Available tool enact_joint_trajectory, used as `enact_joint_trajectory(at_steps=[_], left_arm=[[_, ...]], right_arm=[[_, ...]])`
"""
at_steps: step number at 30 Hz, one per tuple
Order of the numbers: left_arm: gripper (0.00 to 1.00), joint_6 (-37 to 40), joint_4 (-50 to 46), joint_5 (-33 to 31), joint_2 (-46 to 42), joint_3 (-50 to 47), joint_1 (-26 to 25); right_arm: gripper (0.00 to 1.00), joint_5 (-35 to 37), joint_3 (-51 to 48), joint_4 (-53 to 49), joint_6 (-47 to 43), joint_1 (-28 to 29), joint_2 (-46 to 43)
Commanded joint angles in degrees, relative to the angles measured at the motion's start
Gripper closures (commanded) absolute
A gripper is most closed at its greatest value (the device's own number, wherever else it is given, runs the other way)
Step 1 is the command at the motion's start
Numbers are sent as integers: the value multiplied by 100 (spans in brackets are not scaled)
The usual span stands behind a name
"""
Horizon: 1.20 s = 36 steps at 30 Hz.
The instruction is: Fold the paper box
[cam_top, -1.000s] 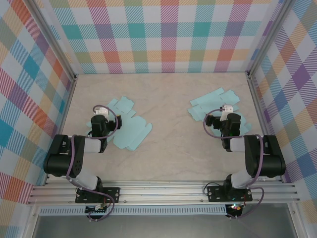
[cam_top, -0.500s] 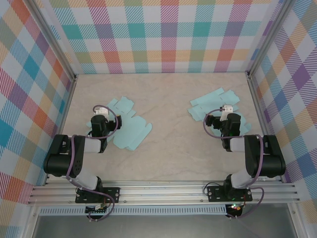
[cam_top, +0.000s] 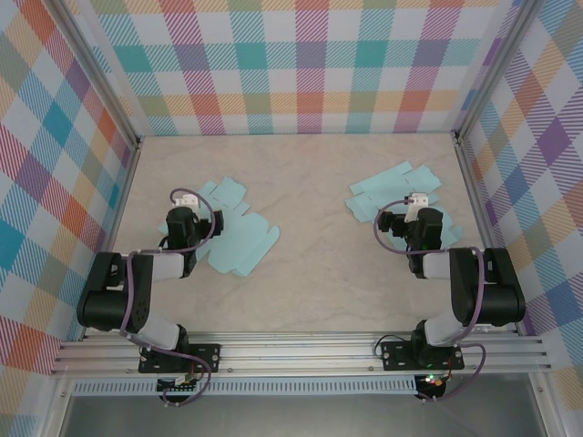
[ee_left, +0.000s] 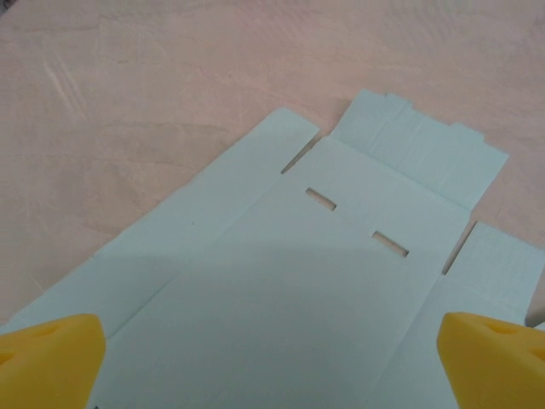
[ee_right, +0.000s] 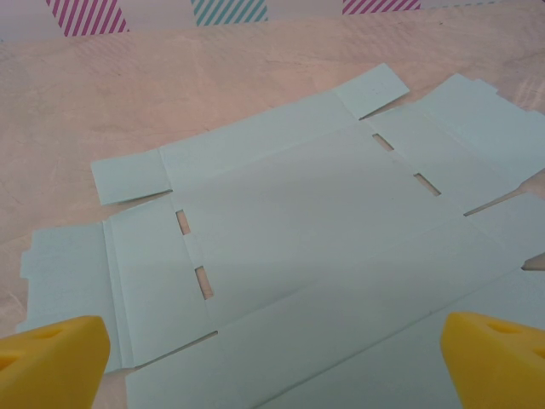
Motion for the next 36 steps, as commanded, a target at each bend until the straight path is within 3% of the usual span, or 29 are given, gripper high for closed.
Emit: enact_joint_trajectory(at_steps=[1,8,14,18,23,29,36], left_arm=[[0,-176,-644,-257,-738,179,-49],[0,-1516,-2095,-69,-1978,856,-240],[0,-2487,-2387,-272,-1764,1448,-1475],[0,-3365,-2345,-475,-855,2007,-2515],[0,-4227,-2698,-385,752,3215,-3405],[0,-4642,-3335,72,2447,5011,-3845],[17,-5013,-3813,279,3694,6278,-4222]], right_arm=[[0,85,119,-16,54,38,-43],[0,418,173,-724,216,35,-719],[0,984,578,-2901,839,30,-2012],[0,1369,868,-4198,1348,36,-2725],[0,1518,1135,-5242,1528,38,-3251],[0,1587,1149,-5479,1568,29,-3471],[0,1656,1152,-5519,1581,31,-3521]])
